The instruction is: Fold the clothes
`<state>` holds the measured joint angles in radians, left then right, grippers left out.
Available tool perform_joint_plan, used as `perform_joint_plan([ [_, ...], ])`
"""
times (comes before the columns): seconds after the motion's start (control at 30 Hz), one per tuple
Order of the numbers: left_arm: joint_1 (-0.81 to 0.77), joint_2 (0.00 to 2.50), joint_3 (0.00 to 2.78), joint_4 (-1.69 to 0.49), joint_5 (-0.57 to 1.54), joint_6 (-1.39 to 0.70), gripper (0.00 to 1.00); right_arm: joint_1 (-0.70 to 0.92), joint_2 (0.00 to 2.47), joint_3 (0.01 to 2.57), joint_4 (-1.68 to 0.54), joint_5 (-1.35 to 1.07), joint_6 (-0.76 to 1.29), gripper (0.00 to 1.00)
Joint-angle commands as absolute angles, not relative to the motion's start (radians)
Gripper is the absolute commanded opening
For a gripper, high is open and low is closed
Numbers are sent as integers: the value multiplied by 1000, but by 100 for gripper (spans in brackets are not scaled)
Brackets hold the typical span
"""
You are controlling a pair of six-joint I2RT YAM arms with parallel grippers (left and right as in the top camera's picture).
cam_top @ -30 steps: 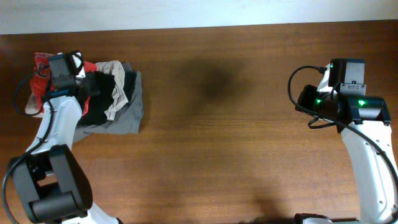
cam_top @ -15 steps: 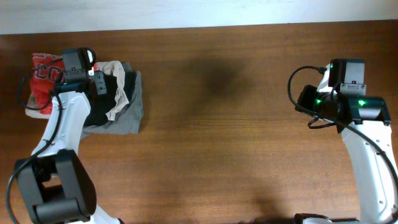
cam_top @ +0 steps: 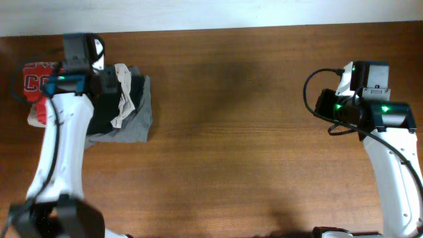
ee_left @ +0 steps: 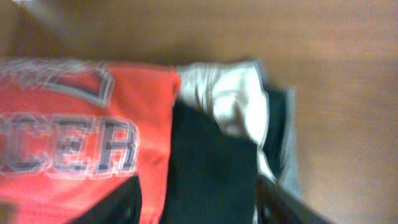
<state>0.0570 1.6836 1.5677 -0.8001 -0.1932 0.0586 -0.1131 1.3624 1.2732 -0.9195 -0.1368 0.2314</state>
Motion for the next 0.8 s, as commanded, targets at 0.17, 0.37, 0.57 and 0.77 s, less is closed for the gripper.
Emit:
perform_joint_plan([
  [0.17,46,1363,1813,-1219,-188,61,99,-118,1301,1523,-931,-602,-64,29],
  [0.37,46,1197,1813,-1366,-188,61,99,-118,1180,1543,-936,-628,-100,64],
  [0.57,46,1106,1813,-1324,-169,61,99,-118,1114,1543,-970,-625,-97,99],
  [0.77,46,1086,1813,-1345,-170,61,99,-118,1112,1543,-1034,-641,-96,99],
])
